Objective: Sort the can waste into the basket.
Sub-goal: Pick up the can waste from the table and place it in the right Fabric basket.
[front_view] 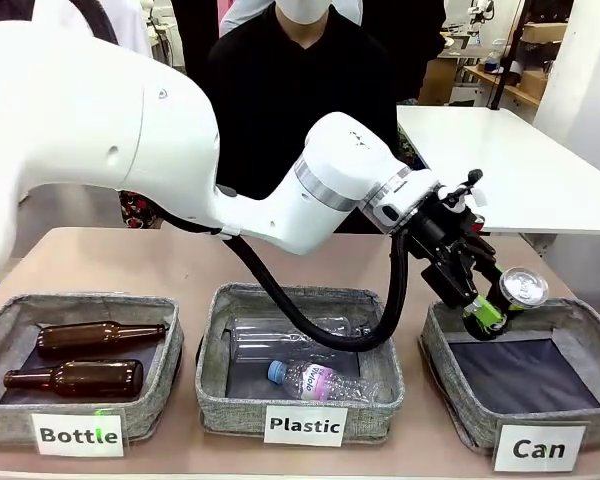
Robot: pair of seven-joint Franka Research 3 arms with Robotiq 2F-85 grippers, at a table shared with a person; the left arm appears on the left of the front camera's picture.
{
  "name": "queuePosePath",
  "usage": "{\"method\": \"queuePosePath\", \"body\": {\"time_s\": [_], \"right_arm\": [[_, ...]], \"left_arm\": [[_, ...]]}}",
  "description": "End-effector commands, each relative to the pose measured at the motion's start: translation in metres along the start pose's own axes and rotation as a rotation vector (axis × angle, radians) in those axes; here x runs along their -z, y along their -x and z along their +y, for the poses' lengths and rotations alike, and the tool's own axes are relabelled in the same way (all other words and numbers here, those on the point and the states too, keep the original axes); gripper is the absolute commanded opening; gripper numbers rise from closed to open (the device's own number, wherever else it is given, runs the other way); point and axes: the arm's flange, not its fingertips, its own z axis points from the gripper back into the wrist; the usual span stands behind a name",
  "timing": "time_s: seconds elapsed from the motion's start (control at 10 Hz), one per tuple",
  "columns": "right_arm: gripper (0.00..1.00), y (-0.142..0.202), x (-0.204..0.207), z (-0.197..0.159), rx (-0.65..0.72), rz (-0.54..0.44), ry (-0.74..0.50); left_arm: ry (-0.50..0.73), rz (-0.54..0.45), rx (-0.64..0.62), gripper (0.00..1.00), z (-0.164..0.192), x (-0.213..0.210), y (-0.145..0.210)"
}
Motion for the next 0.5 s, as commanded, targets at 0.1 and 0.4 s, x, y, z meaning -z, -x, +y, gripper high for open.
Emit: {"method": "queuePosePath", "body": {"time_s": [0.1, 0.4], "right_arm": [[1.0, -0.001, 0.003, -0.004, 0.031, 0.007, 0.023], [1.0, -0.001, 0.002, -0.007, 0.039, 0.007, 0.011]], "left_arm": [[-0.232, 0.039, 0.117, 1.0, 0.01, -0.008, -0.002], [-0.353, 0.288, 0.429, 1.0, 0.0, 0.011, 0.0]]}}
